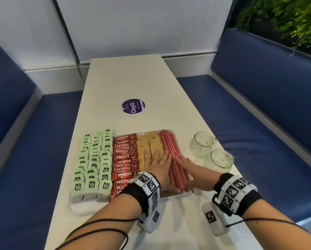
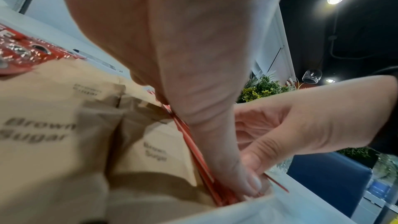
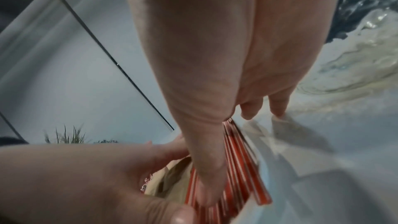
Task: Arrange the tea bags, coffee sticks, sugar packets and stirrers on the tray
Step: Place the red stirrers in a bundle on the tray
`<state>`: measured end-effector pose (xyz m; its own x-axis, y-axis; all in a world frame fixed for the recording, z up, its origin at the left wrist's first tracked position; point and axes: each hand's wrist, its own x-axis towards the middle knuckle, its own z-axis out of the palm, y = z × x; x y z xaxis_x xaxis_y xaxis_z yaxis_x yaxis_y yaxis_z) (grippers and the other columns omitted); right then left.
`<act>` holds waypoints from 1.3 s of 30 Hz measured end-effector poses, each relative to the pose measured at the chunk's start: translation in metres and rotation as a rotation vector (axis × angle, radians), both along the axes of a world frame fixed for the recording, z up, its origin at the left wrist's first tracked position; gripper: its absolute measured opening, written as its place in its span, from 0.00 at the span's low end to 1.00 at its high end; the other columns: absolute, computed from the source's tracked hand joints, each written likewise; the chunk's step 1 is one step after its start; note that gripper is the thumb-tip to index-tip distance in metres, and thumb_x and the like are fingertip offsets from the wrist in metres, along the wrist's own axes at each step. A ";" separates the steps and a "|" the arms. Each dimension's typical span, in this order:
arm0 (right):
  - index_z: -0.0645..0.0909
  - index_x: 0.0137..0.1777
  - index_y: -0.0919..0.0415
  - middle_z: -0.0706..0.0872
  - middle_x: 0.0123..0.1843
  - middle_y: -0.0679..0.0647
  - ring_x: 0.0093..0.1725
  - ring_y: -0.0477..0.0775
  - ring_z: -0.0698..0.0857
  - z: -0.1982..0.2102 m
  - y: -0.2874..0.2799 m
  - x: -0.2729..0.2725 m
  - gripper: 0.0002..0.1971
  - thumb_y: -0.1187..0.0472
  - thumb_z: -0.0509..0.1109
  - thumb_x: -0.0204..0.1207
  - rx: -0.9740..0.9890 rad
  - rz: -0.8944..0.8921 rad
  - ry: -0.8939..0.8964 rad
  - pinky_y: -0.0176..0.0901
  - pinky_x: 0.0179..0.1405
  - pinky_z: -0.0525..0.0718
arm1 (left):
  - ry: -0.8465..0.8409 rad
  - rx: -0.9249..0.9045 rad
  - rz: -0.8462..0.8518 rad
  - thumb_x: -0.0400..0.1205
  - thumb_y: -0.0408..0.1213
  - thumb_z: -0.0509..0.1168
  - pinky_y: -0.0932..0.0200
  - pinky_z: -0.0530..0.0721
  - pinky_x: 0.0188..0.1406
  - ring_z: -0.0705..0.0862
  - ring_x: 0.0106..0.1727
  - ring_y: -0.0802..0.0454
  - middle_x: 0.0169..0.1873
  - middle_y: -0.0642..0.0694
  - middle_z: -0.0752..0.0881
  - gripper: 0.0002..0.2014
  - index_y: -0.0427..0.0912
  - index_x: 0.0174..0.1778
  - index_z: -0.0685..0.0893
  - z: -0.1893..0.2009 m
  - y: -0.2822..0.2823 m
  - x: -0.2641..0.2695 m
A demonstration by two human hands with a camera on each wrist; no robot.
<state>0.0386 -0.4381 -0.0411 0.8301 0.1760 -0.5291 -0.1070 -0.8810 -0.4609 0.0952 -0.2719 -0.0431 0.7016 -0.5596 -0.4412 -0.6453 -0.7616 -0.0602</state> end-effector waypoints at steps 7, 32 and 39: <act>0.33 0.85 0.50 0.31 0.85 0.46 0.86 0.52 0.38 0.000 0.008 -0.005 0.53 0.54 0.73 0.77 -0.012 -0.038 -0.060 0.54 0.85 0.50 | 0.052 -0.078 0.069 0.64 0.82 0.60 0.27 0.13 0.63 0.24 0.81 0.38 0.83 0.45 0.28 0.67 0.49 0.83 0.28 0.004 0.019 -0.001; 0.05 0.64 0.39 0.28 0.83 0.68 0.82 0.67 0.29 -0.006 0.059 -0.008 0.85 0.36 0.87 0.43 -0.030 -0.274 -0.120 0.66 0.82 0.40 | 0.120 -0.279 0.759 0.51 0.67 0.82 0.15 0.53 0.74 0.37 0.83 0.26 0.72 0.45 0.11 0.79 0.64 0.79 0.22 0.006 0.190 -0.025; 0.05 0.64 0.38 0.28 0.84 0.64 0.83 0.65 0.29 -0.009 0.059 0.018 0.85 0.35 0.87 0.42 -0.068 -0.261 -0.142 0.66 0.81 0.42 | 0.096 -0.318 0.752 0.48 0.66 0.83 0.21 0.61 0.75 0.48 0.84 0.27 0.70 0.44 0.09 0.80 0.63 0.82 0.27 0.007 0.196 -0.004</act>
